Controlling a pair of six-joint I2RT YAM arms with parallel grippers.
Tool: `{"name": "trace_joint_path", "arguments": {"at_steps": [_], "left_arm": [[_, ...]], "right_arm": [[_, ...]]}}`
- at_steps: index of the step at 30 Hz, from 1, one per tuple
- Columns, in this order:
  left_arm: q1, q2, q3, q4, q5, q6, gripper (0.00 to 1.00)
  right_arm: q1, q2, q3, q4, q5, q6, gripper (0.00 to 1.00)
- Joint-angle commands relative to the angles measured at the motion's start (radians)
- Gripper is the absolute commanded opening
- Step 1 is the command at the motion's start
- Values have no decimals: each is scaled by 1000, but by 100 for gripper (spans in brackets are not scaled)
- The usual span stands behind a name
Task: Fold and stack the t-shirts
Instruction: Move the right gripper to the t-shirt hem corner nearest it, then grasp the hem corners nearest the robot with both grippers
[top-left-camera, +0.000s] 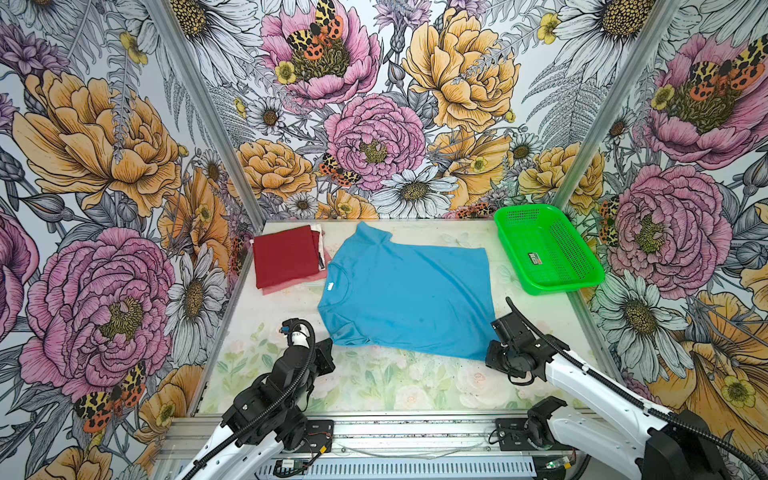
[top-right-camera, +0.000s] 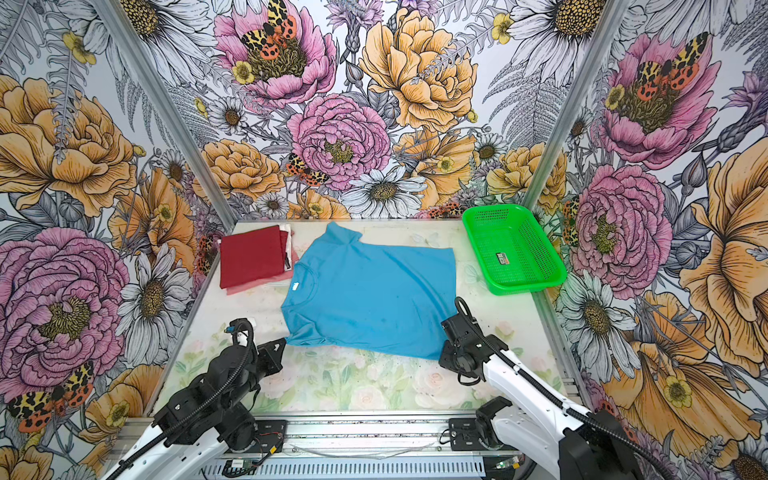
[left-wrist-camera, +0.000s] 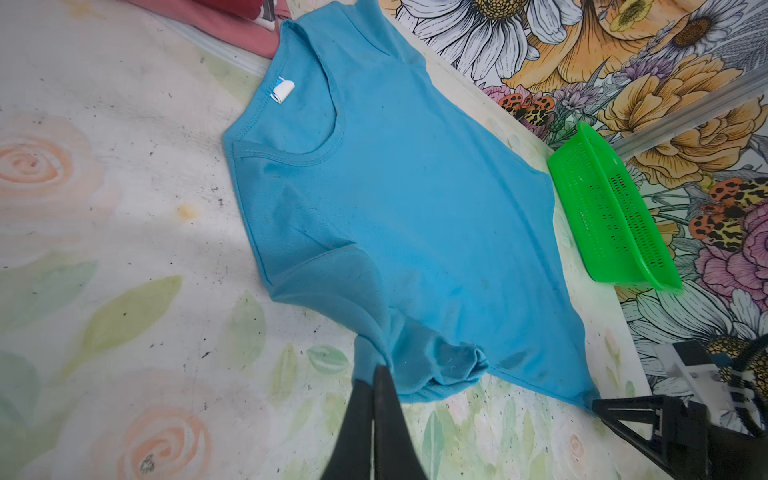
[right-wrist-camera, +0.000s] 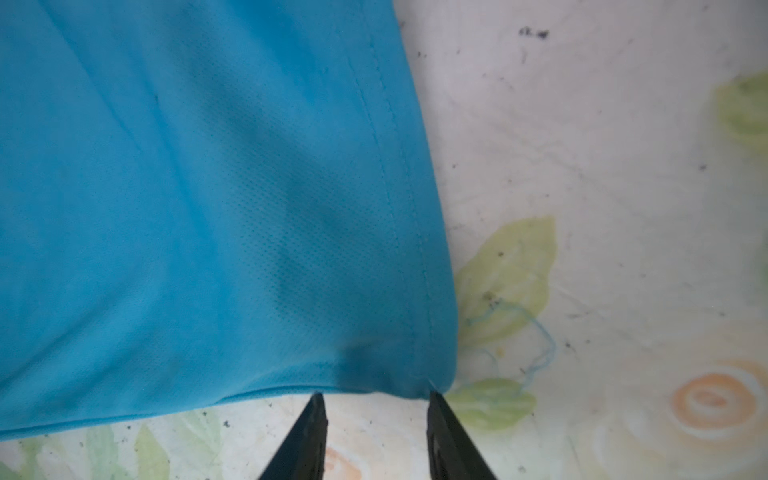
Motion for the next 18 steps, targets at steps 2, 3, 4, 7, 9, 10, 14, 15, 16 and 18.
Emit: {"name": "trace_joint_path", "arguments": {"at_steps": [2, 3, 4, 7, 9, 10, 14, 15, 16, 18], "left_arm": [[9, -14, 32, -22, -52, 3, 0], [9, -14, 35, -30, -62, -1, 0], [9, -13, 38, -40, -75, -7, 0], [9, -11, 48, -66, -124, -22, 0], [15, -2, 55, -81, -142, -28, 0], [17, 4, 58, -94, -157, -39, 0], [31, 34, 69, -108, -193, -52, 0], [40, 36, 70, -108, -192, -52, 0], [52, 40, 71, -108, -190, -52, 0], [67, 43, 75, -106, -184, -48, 0]], "right_arm": [[7, 56, 48, 3, 20, -40, 34], [7, 68, 53, 2, 21, -48, 34], [7, 84, 61, -4, 27, -60, 34], [8, 125, 78, -10, 27, -81, 33], [7, 154, 90, -14, 14, -97, 35], [8, 164, 96, -14, 5, -101, 36], [21, 195, 113, -14, -22, -108, 40], [25, 199, 115, -16, -21, -103, 43], [31, 202, 117, -15, -22, -97, 44], [46, 214, 123, -13, -19, -81, 45]]}}
